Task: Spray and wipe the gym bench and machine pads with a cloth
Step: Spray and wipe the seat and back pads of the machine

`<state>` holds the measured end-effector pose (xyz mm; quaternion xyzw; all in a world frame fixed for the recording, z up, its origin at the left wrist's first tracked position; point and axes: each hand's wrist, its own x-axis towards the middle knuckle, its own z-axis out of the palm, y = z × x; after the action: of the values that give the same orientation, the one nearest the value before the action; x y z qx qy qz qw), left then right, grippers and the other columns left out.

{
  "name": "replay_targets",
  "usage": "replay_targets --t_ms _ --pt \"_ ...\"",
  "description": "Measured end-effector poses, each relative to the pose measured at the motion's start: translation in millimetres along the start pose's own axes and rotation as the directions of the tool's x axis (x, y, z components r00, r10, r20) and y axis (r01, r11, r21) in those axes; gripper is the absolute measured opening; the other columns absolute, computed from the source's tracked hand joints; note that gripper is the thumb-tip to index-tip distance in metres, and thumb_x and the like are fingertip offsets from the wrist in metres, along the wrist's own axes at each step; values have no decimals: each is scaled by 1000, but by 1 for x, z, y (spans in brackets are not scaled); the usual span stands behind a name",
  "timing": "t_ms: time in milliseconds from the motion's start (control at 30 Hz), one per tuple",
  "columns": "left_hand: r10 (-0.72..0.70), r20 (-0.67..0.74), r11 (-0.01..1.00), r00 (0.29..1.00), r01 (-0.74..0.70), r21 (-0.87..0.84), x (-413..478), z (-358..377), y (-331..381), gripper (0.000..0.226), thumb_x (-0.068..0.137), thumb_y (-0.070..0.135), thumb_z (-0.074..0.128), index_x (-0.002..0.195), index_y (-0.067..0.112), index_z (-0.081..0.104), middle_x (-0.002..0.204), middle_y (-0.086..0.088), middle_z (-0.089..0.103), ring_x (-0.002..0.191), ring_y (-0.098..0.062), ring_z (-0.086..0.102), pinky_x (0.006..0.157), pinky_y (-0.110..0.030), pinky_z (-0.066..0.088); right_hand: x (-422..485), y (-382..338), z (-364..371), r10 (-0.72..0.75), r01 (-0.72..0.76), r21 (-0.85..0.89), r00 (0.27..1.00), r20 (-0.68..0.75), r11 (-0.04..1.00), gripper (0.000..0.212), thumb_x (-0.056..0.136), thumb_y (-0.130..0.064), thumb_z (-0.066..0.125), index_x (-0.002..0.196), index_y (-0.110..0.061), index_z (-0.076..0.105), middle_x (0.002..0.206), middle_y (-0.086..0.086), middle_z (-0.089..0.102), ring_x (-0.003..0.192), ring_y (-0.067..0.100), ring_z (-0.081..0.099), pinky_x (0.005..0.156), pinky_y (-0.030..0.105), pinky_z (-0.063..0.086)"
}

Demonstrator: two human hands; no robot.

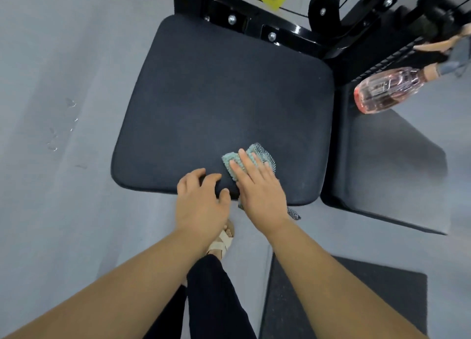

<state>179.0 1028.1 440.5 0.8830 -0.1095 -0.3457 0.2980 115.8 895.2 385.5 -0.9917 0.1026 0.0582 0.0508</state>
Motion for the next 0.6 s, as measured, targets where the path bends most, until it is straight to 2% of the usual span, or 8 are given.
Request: replay_targets --t_ms 133,200,267,333,433,500,600 --pt "84 -4 995 996 -84 44 14 8 29 40 96 31 42 136 23 44 148 2 24 138 -19 12 109 -28 19 16 72 -15 0 2 -33 999 42 999 45 93 -23 34 133 -11 51 144 11 44 129 33 45 103 48 41" --pt "100 -5 992 995 -100 73 27 13 44 40 96 32 41 136 24 43 149 2 24 139 -19 12 109 -31 21 35 101 -23 5 -1 -54 998 60 999 46 94 -23 33 133 -11 51 144 11 43 129 34 44 104 50 40" --pt "113 -8 988 994 -111 103 40 16 57 41 96 34 41 136 24 43 149 2 24 139 -19 12 110 -32 22 58 120 -31 48 -47 -60 999 16 997 46 94 -23 32 134 -11 50 145 12 41 132 37 40 107 50 34" --pt "116 -10 987 993 -114 111 54 18 71 41 97 34 41 136 25 42 149 2 23 139 -20 11 110 -34 22 82 135 -38 122 -124 -43 992 -40 991 44 97 -18 35 139 -11 44 151 13 31 139 37 27 113 48 22" --pt "103 -12 990 995 -101 100 75 22 94 42 97 34 40 138 24 40 150 2 21 140 -20 9 110 -35 22 120 161 -47 320 -319 25 943 -88 947 46 99 -13 37 145 -15 33 157 13 11 144 34 8 117 42 5" --pt "98 -37 990 994 -94 104 87 24 104 42 97 35 41 138 24 39 150 2 21 140 -20 9 110 -36 22 145 176 -53 395 -389 73 912 -112 918 47 100 -15 35 146 -16 30 158 13 6 144 34 4 118 42 5" --pt "68 -70 992 995 -60 110 100 29 114 43 97 35 40 138 24 38 150 1 22 140 -20 10 110 -36 22 178 192 -58 431 -421 117 898 -81 899 46 101 -19 32 147 -17 27 158 13 5 145 31 4 118 41 5"
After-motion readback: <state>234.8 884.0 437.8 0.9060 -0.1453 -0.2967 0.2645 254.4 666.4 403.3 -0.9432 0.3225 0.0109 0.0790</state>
